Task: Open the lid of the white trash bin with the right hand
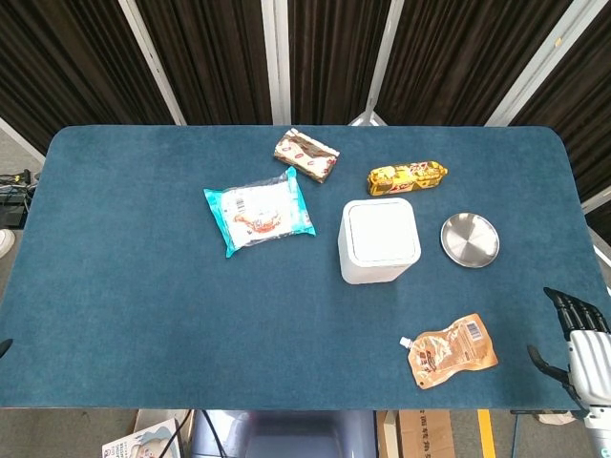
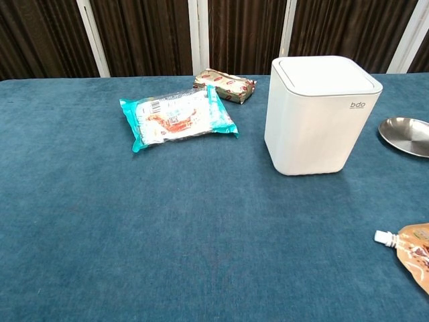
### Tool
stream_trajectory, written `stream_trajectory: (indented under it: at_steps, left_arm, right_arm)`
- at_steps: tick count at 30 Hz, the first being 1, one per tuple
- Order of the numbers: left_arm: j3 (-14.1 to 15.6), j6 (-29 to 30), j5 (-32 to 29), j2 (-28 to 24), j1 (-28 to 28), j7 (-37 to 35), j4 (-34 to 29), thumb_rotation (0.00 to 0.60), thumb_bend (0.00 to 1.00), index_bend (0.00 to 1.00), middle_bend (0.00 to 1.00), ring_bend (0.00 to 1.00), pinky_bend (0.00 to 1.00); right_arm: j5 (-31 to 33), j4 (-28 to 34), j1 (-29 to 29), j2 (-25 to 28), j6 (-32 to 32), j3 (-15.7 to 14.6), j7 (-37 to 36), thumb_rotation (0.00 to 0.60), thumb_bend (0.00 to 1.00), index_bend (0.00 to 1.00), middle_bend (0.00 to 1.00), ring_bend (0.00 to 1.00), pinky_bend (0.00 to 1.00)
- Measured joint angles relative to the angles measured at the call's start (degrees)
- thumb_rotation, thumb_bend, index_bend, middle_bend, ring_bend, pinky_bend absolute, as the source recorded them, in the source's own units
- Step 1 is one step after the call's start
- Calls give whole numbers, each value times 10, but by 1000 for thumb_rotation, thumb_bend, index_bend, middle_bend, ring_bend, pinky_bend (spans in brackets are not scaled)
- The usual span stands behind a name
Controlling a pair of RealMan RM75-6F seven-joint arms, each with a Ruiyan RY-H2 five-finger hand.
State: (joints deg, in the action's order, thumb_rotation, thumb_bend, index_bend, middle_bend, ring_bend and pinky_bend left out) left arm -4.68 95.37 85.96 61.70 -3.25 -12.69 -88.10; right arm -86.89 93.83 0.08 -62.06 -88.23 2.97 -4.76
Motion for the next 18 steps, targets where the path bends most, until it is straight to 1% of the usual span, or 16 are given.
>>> stream_trajectory:
  at_steps: [5, 7, 8, 10, 11, 12, 13, 14, 15, 16, 18]
  left_arm:
    - [-2, 2, -7, -1, -2, 0, -3, 600, 102, 228, 89, 26, 96]
    - [-2, 2, -7, -1, -3, 0, -4, 600, 102, 228, 88, 26, 97]
    - [-2, 1, -8, -1, -3, 1, -5, 600, 102, 227, 88, 26, 97]
    - [-1, -3, -9, -1, -2, 5, -6, 600, 102, 226, 88, 26, 97]
    - [-1, -6, -10, -1, 0, 8, -8, 600, 102, 226, 88, 26, 97]
    - [0, -9, -10, -1, 1, 11, -9, 600, 102, 226, 88, 26, 97]
    - [0, -10, -10, -1, 1, 13, -11, 600, 102, 226, 88, 26, 97]
    - [-1, -10, -11, -1, 2, 14, -12, 600, 102, 226, 88, 26, 97]
    - [-1, -10, -12, -1, 2, 15, -13, 600, 102, 226, 87, 26, 98]
    - [-2, -9, -13, -1, 2, 15, -13, 600, 102, 226, 87, 26, 98]
    - [-4, -8, -16, -1, 1, 14, -14, 600, 102, 225, 87, 26, 97]
  right_arm:
    - [-3, 1, 0, -2, -4, 1, 3, 600, 263, 124, 179, 165, 173]
    - [-5, 0, 0, -3, -7, 2, 3, 600, 263, 124, 209, 212, 193]
    - [-7, 0, 0, -4, -10, 4, 2, 600, 263, 124, 250, 267, 222]
    - [-12, 0, 1, -7, -17, 6, 1, 600, 264, 124, 366, 409, 346]
    - [-16, 0, 2, -8, -22, 9, 1, 600, 274, 124, 459, 514, 468]
    - [-19, 0, 3, -9, -26, 11, 1, 600, 301, 124, 554, 611, 598]
    - [-21, 1, 4, -9, -28, 13, 4, 600, 326, 124, 609, 663, 665]
    - [-23, 4, 7, -7, -27, 16, 9, 600, 378, 124, 672, 716, 724]
    - [-24, 7, 11, -4, -24, 18, 14, 600, 429, 124, 715, 750, 746]
    - [-24, 12, 15, 0, -19, 19, 18, 600, 463, 124, 736, 767, 751]
    - [-25, 25, 27, 13, 1, 22, 22, 600, 567, 124, 786, 806, 769]
